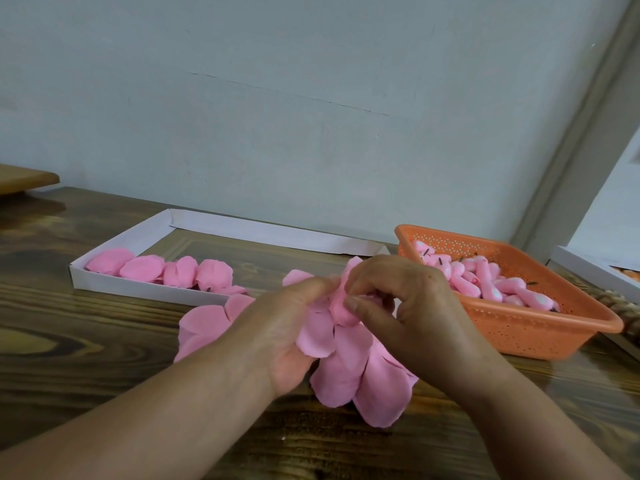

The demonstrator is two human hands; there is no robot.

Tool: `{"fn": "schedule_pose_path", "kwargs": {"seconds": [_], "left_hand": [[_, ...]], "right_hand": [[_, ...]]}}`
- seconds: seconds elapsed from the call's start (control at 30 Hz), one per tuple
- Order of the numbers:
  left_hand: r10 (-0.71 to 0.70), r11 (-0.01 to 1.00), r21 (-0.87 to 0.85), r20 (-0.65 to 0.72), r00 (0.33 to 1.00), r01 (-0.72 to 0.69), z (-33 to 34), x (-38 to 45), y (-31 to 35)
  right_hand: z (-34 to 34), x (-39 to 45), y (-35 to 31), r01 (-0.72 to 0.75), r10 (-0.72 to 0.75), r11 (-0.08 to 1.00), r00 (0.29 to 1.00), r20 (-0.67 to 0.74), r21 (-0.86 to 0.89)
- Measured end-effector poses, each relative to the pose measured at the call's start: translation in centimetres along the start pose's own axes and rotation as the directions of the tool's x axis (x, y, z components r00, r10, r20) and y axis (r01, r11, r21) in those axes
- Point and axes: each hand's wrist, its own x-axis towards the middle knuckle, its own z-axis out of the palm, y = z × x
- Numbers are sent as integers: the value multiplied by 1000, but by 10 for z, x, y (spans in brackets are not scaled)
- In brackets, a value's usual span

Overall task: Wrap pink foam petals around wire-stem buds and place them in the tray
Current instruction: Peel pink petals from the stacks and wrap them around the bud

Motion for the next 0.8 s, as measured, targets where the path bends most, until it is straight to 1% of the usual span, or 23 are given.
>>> {"fn": "schedule_pose_path", "kwargs": {"seconds": [0.03, 0.1, 0.2, 0.27, 0.33, 0.4, 0.47, 0.53, 0.67, 0.73, 0.8], "left_hand": [[-6, 1000, 15, 5, 1000, 6, 0, 1, 0], [-18, 998, 55, -28, 999, 19, -1, 2, 0], [-14, 997, 69, -144, 989, 24, -2, 4, 0], [1, 997, 70, -211, 977, 14, -4, 6, -1], [12, 999, 35, -241, 971, -3, -4, 6, -3], [18, 1000, -10, -248, 969, -21, -2, 5, -6], [27, 999, -27, -253, 967, -35, 0, 4, -10], [29, 998, -47, -199, 980, -39, 1, 2, -15], [18, 998, -55, -199, 980, -29, 0, 3, -19], [23, 998, -52, -177, 984, -32, -1, 4, -20], [28, 999, -10, -202, 979, -31, 0, 4, -20]], "right_hand": [[-1, 0, 0, -9, 9, 1000, 1000, 13, 13], [-1, 0, 0, -22, 22, 999, 999, 32, 24], [0, -1, -1, -28, 26, 999, 999, 38, 34], [3, -1, -3, -26, 26, 999, 999, 25, 26], [8, -2, -4, -51, 51, 999, 998, -25, 15], [14, -2, -4, -119, 120, 993, 986, -117, 13], [21, -2, -5, -206, 211, 978, 954, -215, 44], [25, -2, -5, -265, 278, 961, 925, -260, 83], [25, -1, -5, -317, 349, 934, 904, -245, 163], [24, -1, -5, -321, 357, 930, 902, -241, 177], [23, -1, -6, -317, 355, 930, 905, -234, 185]]}}
